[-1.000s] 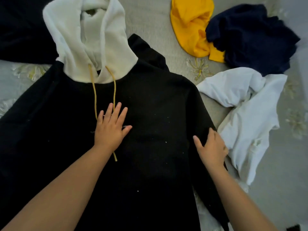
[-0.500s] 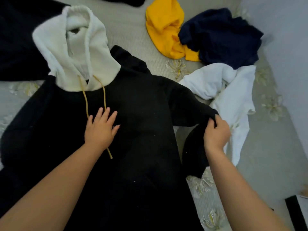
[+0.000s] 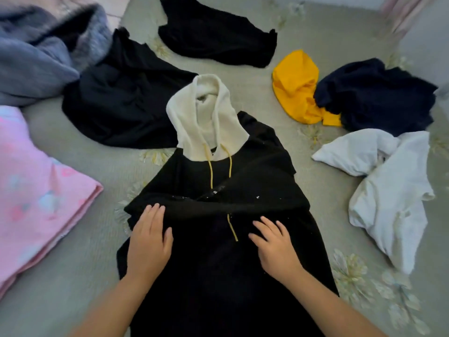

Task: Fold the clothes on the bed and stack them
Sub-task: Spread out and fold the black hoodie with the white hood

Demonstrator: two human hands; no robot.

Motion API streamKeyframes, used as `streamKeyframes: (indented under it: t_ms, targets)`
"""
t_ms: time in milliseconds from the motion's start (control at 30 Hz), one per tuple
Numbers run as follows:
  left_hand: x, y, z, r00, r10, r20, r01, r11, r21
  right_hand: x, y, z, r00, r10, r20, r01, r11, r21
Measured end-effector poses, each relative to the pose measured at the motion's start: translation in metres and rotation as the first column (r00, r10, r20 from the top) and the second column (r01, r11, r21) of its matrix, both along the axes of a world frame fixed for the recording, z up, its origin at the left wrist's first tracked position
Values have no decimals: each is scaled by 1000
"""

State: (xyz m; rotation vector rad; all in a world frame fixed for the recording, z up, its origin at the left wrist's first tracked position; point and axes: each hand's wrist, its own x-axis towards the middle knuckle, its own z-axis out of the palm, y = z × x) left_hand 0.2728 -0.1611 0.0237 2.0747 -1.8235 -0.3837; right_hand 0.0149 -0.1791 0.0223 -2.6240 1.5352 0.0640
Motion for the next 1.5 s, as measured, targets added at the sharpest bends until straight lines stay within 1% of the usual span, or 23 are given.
streamKeyframes:
  t_ms: [67,133,200,267,333,367,433,467,500,533,600,667,733,800,833,900,967,1067,1200,1267,1367,1433,1500]
  targets:
    - [2,-1,-1,999,-39,29,41,996,-73,-9,-8,-2,995,-96,-39,96,995,-11]
    - [0,-6,-6,985,-143,95,153,982,-114,-14,-27,-2,975,-177,-135,181,983,19]
    - [-6,-18,-15,940,-295,174,311,948,-72,-17,-48,-2,951,-205,-234,230,969,85]
    - [-12,-33,-18,901,-386,196,373,922,104,-20,-64,-9,948,-90,-306,163,961,224]
    - [-15,-42,-21,902,-388,187,291,869,400,-25,-70,-16,935,73,-347,84,905,418]
    - [-15,-43,-26,902,-398,167,255,804,538,-29,-72,-18,918,156,-365,48,870,491]
    - [-18,-45,-33,899,-417,135,211,680,702,-37,-79,-17,907,261,-331,-16,805,593]
    - [-21,-47,-34,897,-419,139,204,672,712,-40,-86,-14,927,264,-266,-46,783,620]
    - [-25,-48,-36,899,-413,146,203,689,696,-44,-96,-10,958,220,-182,-65,790,610]
    - [-27,-51,-40,914,-369,168,192,759,622,-47,-110,-6,985,142,-102,-63,833,550]
    - [-33,-62,-40,929,-286,234,179,903,391,-52,-145,-2,1000,-16,19,9,947,320]
    - [-33,-76,-51,965,-133,227,73,965,252,-57,-182,-5,989,-144,17,140,977,161]
    - [-30,-85,-58,972,17,235,-108,918,382,-58,-213,-13,968,-192,-161,224,952,209]
    - [-26,-90,-63,948,15,319,-173,864,472,-58,-232,-23,948,-193,-255,261,926,271]
    - [-25,-89,-62,945,-6,326,-149,881,449,-59,-238,-26,947,-211,-241,270,930,249]
    - [-22,-92,-59,966,-78,248,-18,932,362,-64,-247,-25,937,-315,-154,332,938,100]
    - [-23,-96,-50,983,13,181,-40,989,145,-78,-254,-18,889,-448,-99,447,894,-27]
    - [-31,-113,-42,987,102,126,-109,993,43,-100,-267,-18,808,-570,-153,576,817,-1]
    - [-45,-141,-61,984,99,147,-117,986,120,-105,-267,-32,743,-577,-338,625,780,41]
    - [-46,-149,-72,980,91,175,-127,971,204,-97,-262,-41,731,-596,-332,642,766,40]
    - [-45,-146,-76,975,57,216,-115,956,268,-74,-241,-47,827,-548,-126,550,835,-27]
    - [-46,-136,-76,974,11,225,-50,985,167,-56,-214,-51,922,-384,-41,384,923,-26]
    - [-47,-119,-74,958,-4,285,-31,993,115,-44,-179,-59,966,-255,-40,256,966,25]
